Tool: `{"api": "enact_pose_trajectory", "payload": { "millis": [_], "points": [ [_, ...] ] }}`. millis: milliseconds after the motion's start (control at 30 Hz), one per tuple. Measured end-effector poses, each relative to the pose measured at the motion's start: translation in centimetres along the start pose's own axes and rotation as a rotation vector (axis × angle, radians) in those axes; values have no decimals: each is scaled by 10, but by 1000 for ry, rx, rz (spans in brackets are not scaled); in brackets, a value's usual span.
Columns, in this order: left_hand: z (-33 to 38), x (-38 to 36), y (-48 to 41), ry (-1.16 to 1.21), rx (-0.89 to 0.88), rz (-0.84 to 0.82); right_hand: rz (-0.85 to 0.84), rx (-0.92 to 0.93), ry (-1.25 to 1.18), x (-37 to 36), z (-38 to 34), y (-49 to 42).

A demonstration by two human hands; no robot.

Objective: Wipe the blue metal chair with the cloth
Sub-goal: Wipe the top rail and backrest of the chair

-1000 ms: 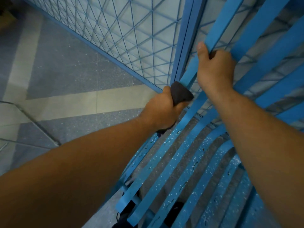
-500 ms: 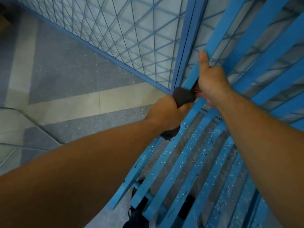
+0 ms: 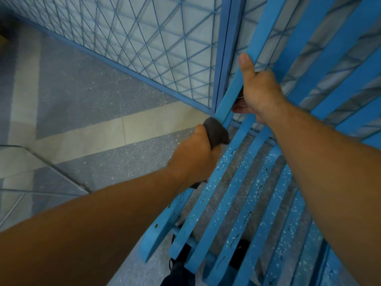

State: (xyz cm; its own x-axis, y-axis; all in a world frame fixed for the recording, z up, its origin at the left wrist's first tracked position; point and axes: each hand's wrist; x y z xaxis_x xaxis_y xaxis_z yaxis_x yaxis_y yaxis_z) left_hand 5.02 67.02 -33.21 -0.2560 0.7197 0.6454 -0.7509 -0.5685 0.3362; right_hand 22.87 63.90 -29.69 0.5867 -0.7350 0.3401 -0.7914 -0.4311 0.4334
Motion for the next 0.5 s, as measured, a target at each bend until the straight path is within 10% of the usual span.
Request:
{"api": "enact_pose_trajectory", "payload": {
  "millis": [200, 500],
  "points": [
    [30, 14, -38, 86, 197, -123, 36, 51, 24, 0, 0, 2],
    [-28, 3, 42, -166, -263, 8, 36, -3, -91, -4, 3, 8]
  ]
}}
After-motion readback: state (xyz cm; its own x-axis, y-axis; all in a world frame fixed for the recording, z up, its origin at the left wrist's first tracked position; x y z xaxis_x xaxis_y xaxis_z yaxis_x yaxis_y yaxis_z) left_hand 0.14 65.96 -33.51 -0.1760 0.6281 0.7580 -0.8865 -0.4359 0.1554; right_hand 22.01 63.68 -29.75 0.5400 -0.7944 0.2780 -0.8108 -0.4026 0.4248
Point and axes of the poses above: each hand's wrist, its own y-axis away from the middle knuckle, its own x-axis out of the back of the hand, z = x × y, and after that the axes turned 6 degrees about y, right-handed
